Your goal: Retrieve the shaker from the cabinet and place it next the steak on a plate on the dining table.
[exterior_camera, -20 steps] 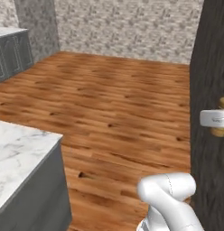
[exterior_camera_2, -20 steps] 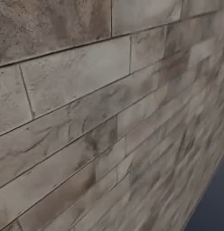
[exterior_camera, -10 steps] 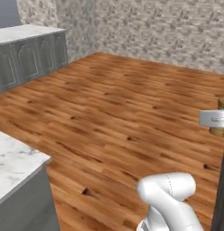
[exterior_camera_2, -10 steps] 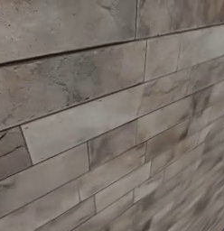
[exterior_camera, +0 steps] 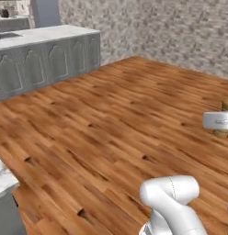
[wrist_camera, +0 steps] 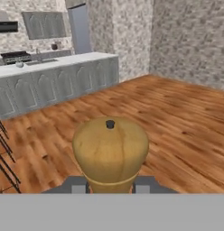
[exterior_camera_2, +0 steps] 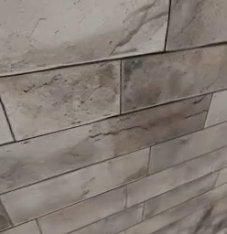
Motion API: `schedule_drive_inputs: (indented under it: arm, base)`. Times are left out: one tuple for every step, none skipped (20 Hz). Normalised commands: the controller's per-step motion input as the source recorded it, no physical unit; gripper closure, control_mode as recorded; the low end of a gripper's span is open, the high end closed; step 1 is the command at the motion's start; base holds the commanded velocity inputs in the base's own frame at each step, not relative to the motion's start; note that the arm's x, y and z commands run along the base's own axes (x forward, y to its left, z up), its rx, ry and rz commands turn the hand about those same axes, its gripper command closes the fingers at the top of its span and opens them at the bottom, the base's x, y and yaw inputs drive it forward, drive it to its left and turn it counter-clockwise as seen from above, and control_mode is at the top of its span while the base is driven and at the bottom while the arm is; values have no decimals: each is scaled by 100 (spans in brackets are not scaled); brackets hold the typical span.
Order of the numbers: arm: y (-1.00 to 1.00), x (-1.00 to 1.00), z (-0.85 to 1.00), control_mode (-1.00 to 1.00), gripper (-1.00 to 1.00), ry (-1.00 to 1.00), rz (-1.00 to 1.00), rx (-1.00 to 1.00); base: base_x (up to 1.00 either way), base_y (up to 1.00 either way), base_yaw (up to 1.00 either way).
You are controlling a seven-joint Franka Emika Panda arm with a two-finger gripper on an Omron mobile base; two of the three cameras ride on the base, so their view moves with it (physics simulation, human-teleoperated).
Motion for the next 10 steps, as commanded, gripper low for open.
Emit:
schedule_drive_inputs:
  arm:
    - [0, 0, 0, 100, 100, 0, 0, 0]
    - [0, 0, 0, 100, 100, 0, 0, 0]
    - [0, 0, 0, 100, 100, 0, 0, 0]
    - [0, 0, 0, 100, 100, 0, 0, 0]
    - [0, 0, 0, 100, 100, 0, 0, 0]
    - [0, 0, 0, 100, 100, 0, 0, 0]
    - [0, 0, 0, 100, 100, 0, 0, 0]
    - [0, 0, 0, 100, 100, 0, 0, 0]
    - [0, 0, 0, 100, 100, 0, 0, 0]
    - [0, 0, 0, 100, 100, 0, 0, 0]
  base:
    - [100, -74, 41]
    - [100, -74, 41]
    - [100, -74, 41]
    - [100, -72, 42]
    - [100, -67, 44]
    - [100, -65, 45]
    - [100, -61, 47]
    - [100, -60, 47]
    - [100, -58, 49]
    - [100, -56, 50]
